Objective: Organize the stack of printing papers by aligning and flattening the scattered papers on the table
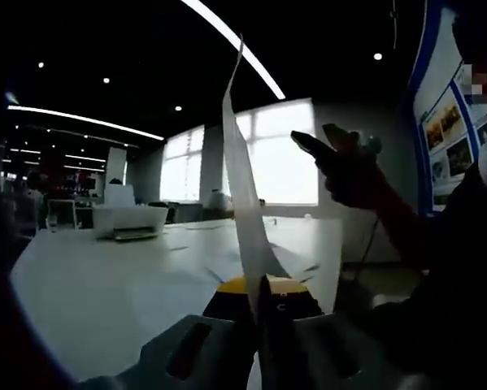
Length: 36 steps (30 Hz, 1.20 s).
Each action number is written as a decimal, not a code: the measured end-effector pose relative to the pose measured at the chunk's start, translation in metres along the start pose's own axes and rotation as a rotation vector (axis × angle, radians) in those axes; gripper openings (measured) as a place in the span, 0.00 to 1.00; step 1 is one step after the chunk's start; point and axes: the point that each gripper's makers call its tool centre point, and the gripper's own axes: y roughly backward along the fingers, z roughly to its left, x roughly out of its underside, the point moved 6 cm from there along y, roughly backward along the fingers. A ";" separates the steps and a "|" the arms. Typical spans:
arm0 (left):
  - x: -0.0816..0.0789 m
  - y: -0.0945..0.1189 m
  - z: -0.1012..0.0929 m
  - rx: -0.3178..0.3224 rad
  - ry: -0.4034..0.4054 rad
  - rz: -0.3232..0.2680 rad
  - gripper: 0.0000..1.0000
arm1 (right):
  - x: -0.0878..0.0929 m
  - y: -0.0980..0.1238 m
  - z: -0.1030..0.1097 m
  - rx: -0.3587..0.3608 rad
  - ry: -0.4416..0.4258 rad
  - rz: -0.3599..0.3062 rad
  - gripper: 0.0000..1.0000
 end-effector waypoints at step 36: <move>0.021 0.018 0.070 -0.133 -0.039 -0.008 0.06 | 0.035 0.029 -0.010 0.088 -0.091 0.031 0.33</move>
